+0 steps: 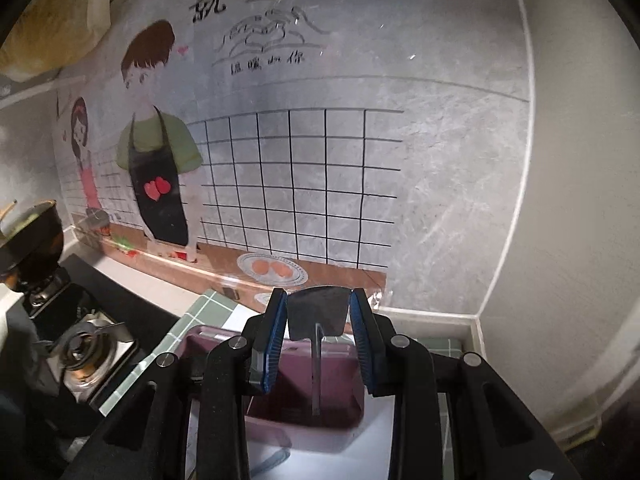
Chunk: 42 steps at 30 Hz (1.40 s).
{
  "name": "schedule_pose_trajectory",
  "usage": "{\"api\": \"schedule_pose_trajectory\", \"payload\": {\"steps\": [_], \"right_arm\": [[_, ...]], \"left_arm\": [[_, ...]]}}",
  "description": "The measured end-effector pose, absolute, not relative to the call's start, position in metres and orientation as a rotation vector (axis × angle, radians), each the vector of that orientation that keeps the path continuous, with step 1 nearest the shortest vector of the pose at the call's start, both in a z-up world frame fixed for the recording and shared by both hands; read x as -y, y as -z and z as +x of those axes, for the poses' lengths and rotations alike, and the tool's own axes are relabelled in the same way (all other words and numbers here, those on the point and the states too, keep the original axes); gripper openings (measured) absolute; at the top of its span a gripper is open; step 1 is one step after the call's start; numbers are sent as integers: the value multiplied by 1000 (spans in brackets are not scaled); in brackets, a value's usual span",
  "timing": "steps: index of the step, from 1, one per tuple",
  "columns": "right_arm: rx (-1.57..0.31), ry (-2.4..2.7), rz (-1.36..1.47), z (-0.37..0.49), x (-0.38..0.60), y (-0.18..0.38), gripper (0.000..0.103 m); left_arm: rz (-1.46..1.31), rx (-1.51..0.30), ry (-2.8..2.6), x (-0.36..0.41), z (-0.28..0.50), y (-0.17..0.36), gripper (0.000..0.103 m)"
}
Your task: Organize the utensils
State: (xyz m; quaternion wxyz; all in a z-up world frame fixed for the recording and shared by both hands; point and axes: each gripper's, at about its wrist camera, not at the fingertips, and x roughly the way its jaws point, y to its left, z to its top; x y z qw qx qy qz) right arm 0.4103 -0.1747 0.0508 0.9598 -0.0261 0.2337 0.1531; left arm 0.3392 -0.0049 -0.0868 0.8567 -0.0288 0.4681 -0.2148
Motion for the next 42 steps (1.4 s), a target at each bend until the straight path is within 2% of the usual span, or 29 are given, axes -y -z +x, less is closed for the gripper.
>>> {"api": "schedule_pose_trajectory", "payload": {"steps": [9, 13, 14, 15, 16, 22, 23, 24, 27, 34, 38, 42], "right_arm": [[-500, -312, -63, 362, 191, -57, 27], [-521, -326, -39, 346, 199, -57, 27], [-524, -329, -38, 342, 201, -57, 24], [-530, -332, -40, 338, 202, -57, 10], [-537, -329, -44, 336, 204, -57, 8], [-544, -336, -46, 319, 212, -55, 8], [-554, -337, -44, 318, 214, -53, 8], [-571, -334, -44, 317, 216, -50, 8], [-600, -318, -64, 317, 218, -40, 8], [-648, -308, -106, 320, 216, -18, 8], [-716, -359, -118, 325, 203, 4, 14], [-822, -520, -190, 329, 172, 39, 42]], "left_arm": [[-234, -1158, 250, -11, 363, 116, 39], [-196, -1131, 292, -3, 340, 103, 39], [-168, -1099, 299, 0, 327, 99, 39], [-146, -1076, 302, 3, 316, 98, 39], [-138, -1060, 305, 5, 307, 98, 39], [-110, -1066, 232, 16, 284, 127, 39], [-118, -1054, 209, 16, 284, 131, 37], [-118, -1035, 195, 15, 283, 130, 29], [-129, -1009, 183, 11, 285, 126, 22], [-114, -937, 152, -7, 283, 100, 22], [-104, -864, 132, -19, 277, 73, 22], [-71, -807, 136, -26, 273, 48, 22]]}}
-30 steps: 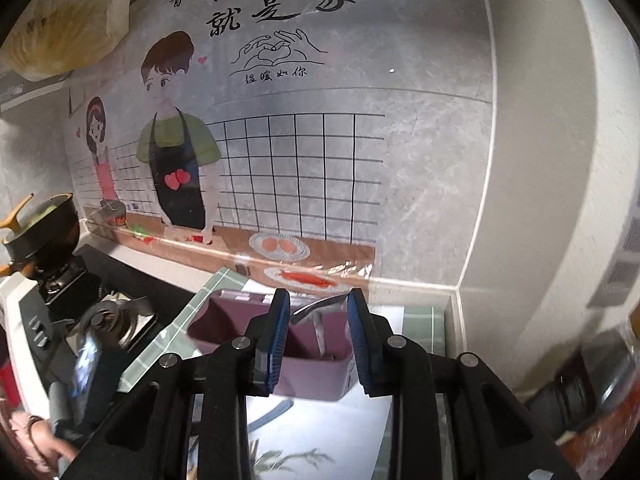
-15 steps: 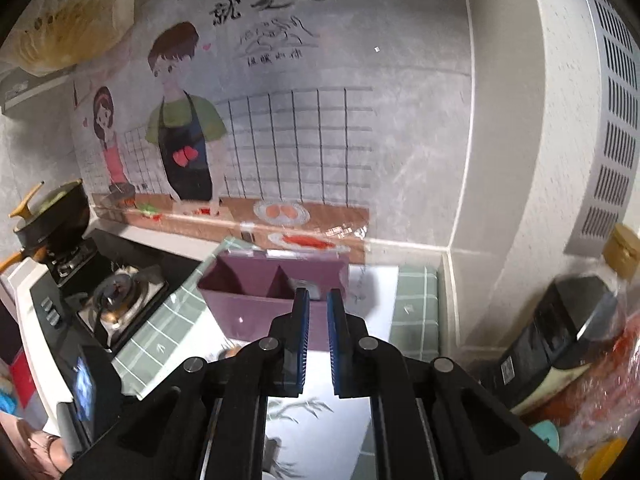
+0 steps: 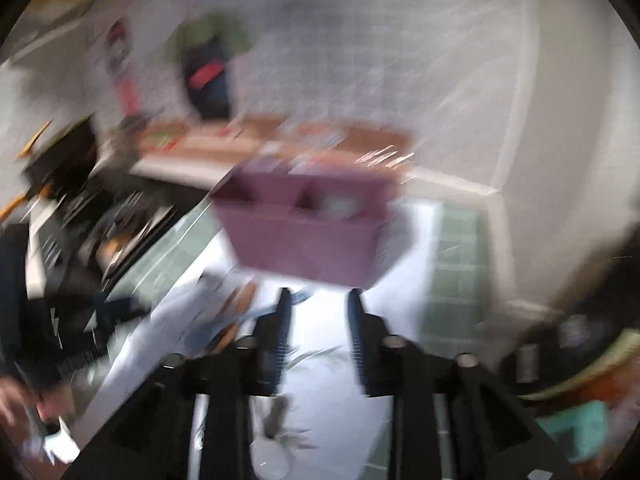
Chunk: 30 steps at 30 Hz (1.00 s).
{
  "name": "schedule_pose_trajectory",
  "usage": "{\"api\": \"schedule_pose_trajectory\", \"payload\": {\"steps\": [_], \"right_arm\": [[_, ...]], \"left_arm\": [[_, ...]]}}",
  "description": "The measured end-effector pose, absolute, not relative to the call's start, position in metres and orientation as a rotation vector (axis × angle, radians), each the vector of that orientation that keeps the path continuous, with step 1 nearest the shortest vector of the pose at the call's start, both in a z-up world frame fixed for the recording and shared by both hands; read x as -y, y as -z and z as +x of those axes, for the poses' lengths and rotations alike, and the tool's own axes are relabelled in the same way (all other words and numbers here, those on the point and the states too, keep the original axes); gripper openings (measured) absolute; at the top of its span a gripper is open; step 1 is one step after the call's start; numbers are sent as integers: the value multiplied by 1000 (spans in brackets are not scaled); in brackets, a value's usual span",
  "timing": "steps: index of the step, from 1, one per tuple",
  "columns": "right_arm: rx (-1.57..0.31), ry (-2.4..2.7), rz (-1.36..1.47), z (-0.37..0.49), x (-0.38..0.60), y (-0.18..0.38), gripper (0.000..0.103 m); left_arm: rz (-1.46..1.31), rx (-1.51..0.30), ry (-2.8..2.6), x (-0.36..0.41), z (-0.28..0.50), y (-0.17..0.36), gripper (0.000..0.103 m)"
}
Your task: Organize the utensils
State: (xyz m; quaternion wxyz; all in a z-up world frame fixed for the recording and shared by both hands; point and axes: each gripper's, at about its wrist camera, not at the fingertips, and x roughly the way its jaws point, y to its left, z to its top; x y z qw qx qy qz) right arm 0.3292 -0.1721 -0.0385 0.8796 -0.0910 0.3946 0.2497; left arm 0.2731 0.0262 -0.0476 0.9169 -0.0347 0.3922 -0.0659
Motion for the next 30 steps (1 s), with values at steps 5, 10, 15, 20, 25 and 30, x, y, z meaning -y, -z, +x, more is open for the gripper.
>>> {"api": "schedule_pose_trajectory", "payload": {"steps": [5, 10, 15, 20, 25, 30], "right_arm": [[-840, -690, -471, 323, 120, 74, 53], [-794, -759, -706, 330, 85, 94, 59], [-824, -844, -805, 353, 58, 120, 64], [-1006, -844, -582, 384, 65, 133, 65], [-1156, -838, -345, 381, 97, 131, 67], [-1078, -905, -312, 354, 94, 106, 65]], "left_arm": [[-69, -795, 145, -44, 274, 32, 22], [-99, -795, 136, -61, 269, 29, 22], [-126, -802, 124, -75, 264, 27, 22], [-152, -794, 112, -83, 264, 24, 22], [-177, -790, 118, -83, 263, 24, 22], [-180, -791, 119, -83, 262, 24, 22]]}}
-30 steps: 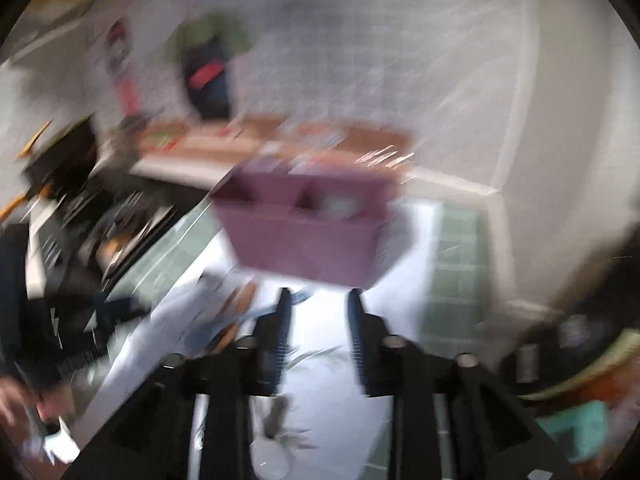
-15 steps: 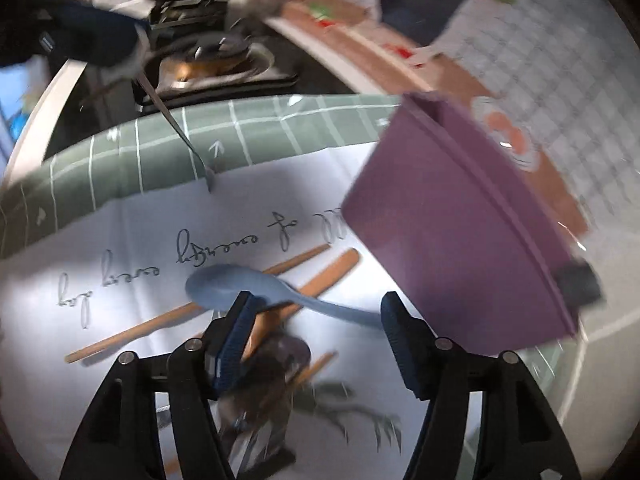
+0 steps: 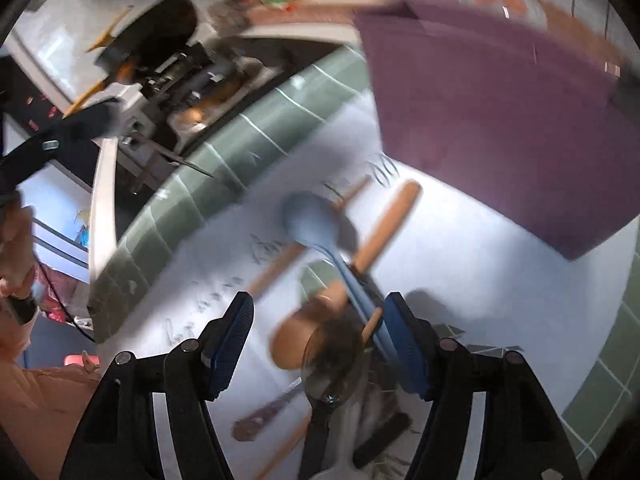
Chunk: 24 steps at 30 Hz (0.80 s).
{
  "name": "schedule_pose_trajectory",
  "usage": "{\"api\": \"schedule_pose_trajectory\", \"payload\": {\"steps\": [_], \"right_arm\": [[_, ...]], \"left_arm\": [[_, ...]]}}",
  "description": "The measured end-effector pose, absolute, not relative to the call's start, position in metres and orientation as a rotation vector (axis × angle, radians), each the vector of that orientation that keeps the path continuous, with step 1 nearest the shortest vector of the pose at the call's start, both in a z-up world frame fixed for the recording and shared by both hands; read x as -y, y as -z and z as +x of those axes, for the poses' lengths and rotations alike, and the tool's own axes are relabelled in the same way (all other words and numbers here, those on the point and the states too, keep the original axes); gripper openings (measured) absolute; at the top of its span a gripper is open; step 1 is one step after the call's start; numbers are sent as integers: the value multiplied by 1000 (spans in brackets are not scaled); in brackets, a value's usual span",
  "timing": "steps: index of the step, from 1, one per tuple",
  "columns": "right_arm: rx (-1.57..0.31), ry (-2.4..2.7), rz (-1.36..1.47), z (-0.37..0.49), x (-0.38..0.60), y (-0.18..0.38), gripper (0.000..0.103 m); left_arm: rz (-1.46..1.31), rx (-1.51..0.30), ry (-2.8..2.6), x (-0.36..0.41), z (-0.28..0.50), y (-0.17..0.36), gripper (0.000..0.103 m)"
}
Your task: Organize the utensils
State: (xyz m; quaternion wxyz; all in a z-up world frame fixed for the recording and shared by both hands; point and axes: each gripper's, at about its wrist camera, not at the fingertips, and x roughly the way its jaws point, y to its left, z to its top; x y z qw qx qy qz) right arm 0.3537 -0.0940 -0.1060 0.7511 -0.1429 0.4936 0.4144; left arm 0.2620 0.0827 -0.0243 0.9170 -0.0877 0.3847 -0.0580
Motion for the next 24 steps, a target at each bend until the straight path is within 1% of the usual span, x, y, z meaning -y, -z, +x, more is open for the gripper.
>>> {"api": "schedule_pose_trajectory", "payload": {"steps": [4, 5, 6, 7, 10, 12, 16, 17, 19, 24], "right_arm": [[-950, -870, -484, 348, 63, 103, 64], [-949, -874, -515, 352, 52, 109, 61], [-958, -881, -527, 359, 46, 113, 54], [-972, -882, -535, 362, 40, 116, 52], [-1026, -862, -560, 374, 27, 133, 51], [-1042, -830, -546, 372, 31, 133, 34], [-1017, -776, -484, 359, 55, 113, 22], [-1005, -769, -454, 354, 65, 104, 10], [-989, -747, -383, 346, 83, 85, 6], [-933, -719, -253, 328, 120, 50, 3]], "left_arm": [[-177, -798, 122, -83, 260, 25, 22], [-177, -800, 122, -83, 259, 26, 22], [-176, -801, 122, -83, 258, 26, 22], [-175, -803, 124, -83, 256, 25, 22], [-175, -800, 131, -81, 252, 23, 22], [-172, -792, 138, -80, 247, 20, 22], [-168, -776, 148, -73, 240, 13, 22], [-169, -771, 153, -71, 238, 11, 22], [-166, -764, 165, -66, 235, 6, 22], [-137, -737, 198, -48, 226, -8, 22]]}}
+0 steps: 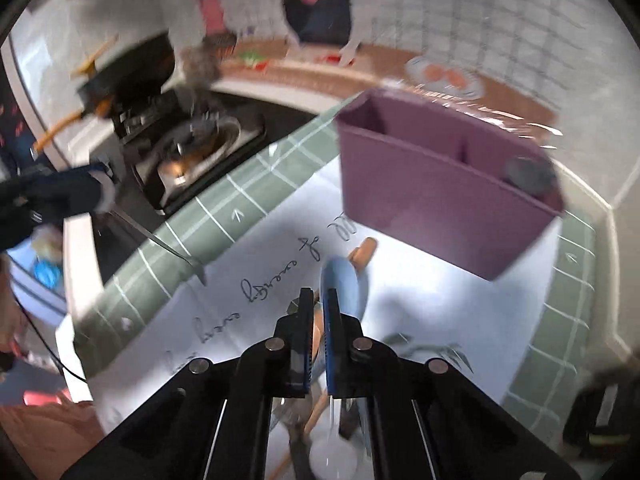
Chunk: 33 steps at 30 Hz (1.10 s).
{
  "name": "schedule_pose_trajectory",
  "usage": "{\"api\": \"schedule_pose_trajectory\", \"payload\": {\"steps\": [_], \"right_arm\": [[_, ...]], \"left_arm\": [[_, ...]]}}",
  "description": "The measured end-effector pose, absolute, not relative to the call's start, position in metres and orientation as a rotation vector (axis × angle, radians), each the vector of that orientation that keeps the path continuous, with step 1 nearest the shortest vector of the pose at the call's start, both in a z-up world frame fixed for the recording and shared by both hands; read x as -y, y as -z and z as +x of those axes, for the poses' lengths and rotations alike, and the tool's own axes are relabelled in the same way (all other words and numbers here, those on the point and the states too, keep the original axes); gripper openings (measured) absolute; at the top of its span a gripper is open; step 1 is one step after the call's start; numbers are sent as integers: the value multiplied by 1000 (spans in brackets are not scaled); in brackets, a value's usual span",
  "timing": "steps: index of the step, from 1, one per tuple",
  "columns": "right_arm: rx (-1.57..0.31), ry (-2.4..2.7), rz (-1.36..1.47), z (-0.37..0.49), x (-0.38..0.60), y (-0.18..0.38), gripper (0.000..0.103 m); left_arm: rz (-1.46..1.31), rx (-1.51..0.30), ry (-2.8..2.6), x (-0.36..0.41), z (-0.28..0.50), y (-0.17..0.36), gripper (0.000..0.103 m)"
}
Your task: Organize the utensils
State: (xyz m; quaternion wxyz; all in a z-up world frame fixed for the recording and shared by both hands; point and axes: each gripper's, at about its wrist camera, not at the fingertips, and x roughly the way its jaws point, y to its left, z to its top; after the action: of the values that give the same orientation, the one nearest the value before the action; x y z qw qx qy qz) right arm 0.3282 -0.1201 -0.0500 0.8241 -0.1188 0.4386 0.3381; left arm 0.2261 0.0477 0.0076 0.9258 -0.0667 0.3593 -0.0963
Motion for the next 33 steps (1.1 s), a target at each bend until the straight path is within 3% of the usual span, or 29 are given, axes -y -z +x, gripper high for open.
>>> {"api": "schedule_pose_trajectory", "payload": {"steps": [7, 9, 11, 17, 19, 21, 22, 23, 24, 25, 33], "right_arm": [[-920, -654, -320, 320, 132, 64, 9], [-945, -651, -326, 330, 126, 77, 28], [-979, -671, -304, 343, 120, 90, 38], [-1034, -618, -379, 375, 97, 125, 43], [-1044, -621, -387, 380, 94, 131, 53], [-1036, -638, -360, 381, 96, 132, 71], [-1028, -649, -341, 381, 97, 132, 70], [-1029, -649, -330, 382, 98, 132, 60], [-1017, -612, -334, 382, 99, 132, 37], [-1017, -583, -339, 383, 100, 131, 31], [-978, -565, -208, 361, 134, 92, 31]], "left_arm": [[-130, -751, 211, -34, 223, -11, 22], [-129, -761, 211, -32, 223, -8, 22], [-138, -768, 210, -33, 224, -6, 22], [-159, -775, 210, -38, 224, -4, 22], [-166, -780, 208, -40, 225, -2, 22], [-173, -786, 205, -42, 226, 1, 22], [-176, -790, 204, -43, 227, 2, 22], [-181, -795, 203, -43, 229, 4, 22], [-183, -799, 202, -44, 230, 5, 22], [-185, -801, 200, -43, 231, 6, 22], [-187, -818, 217, -35, 235, 11, 22]]}}
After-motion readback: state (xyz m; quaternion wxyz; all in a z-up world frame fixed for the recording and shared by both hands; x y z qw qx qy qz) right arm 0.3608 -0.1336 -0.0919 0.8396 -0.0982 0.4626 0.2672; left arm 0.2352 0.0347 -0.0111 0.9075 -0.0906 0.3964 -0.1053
